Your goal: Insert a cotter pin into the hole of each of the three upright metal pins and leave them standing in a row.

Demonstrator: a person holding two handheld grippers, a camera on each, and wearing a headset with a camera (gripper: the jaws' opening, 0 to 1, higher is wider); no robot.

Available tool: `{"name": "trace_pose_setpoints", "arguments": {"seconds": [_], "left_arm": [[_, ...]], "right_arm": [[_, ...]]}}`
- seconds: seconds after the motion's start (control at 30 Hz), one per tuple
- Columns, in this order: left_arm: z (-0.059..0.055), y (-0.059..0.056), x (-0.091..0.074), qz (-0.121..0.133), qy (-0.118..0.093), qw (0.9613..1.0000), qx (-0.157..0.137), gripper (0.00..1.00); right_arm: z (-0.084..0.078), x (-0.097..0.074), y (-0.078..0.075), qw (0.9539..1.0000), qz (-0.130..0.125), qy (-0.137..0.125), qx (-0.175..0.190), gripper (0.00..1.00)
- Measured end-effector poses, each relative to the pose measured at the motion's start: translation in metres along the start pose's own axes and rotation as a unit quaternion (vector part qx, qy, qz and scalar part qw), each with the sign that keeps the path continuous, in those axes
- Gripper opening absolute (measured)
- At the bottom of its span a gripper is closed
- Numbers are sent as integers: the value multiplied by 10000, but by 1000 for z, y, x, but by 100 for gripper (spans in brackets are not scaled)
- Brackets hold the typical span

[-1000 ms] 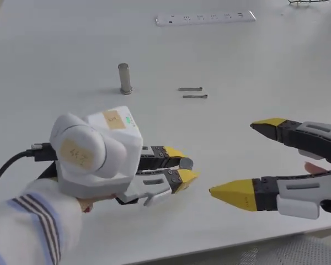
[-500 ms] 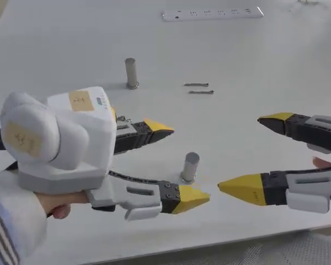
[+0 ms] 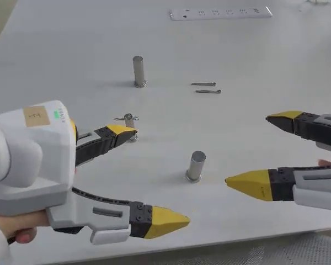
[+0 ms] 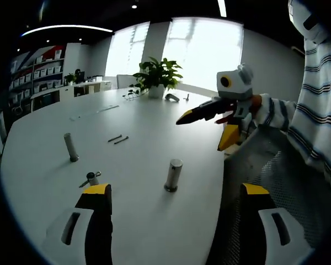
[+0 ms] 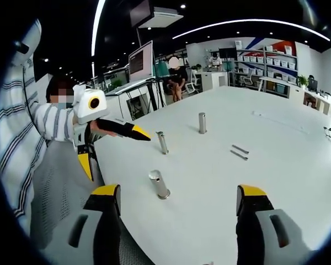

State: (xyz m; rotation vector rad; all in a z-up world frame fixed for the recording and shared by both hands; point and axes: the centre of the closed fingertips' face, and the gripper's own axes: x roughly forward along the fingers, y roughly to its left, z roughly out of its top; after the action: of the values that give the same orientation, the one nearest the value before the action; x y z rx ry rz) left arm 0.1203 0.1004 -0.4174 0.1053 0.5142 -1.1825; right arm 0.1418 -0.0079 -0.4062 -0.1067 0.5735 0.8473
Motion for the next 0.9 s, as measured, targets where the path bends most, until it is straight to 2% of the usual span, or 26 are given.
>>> {"name": "trace_pose_setpoints", "arguments": {"seconds": [0.23, 0.3, 0.37, 0.47, 0.6, 0.77, 0.9], "left_arm": [[-3, 0, -5, 101, -4, 9998, -187, 96], [-3, -1, -6, 105, -26, 9995, -295, 96], [-2, 1, -8, 141, -94, 9985, -525, 96], [-3, 3, -12, 210, -93, 9981, -564, 95], [-8, 3, -16, 229, -42, 9974, -687, 95], [-13, 6, -22, 332, 25, 9961, -823, 95], [-14, 6, -26, 389, 37, 9954, -873, 95]], "right_arm": [[5, -2, -1, 10000, 10, -64, -33, 81], [5, -2, -2, 10000, 11, -25, -41, 81], [4, -1, -4, 10000, 32, 14, 14, 80], [8, -1, -6, 9999, 74, 34, -76, 76], [13, 0, -20, 9995, -63, 121, -276, 72], [25, 1, -34, 9990, -46, 150, -429, 72], [28, 4, -46, 9970, 9, 391, -670, 71]]}}
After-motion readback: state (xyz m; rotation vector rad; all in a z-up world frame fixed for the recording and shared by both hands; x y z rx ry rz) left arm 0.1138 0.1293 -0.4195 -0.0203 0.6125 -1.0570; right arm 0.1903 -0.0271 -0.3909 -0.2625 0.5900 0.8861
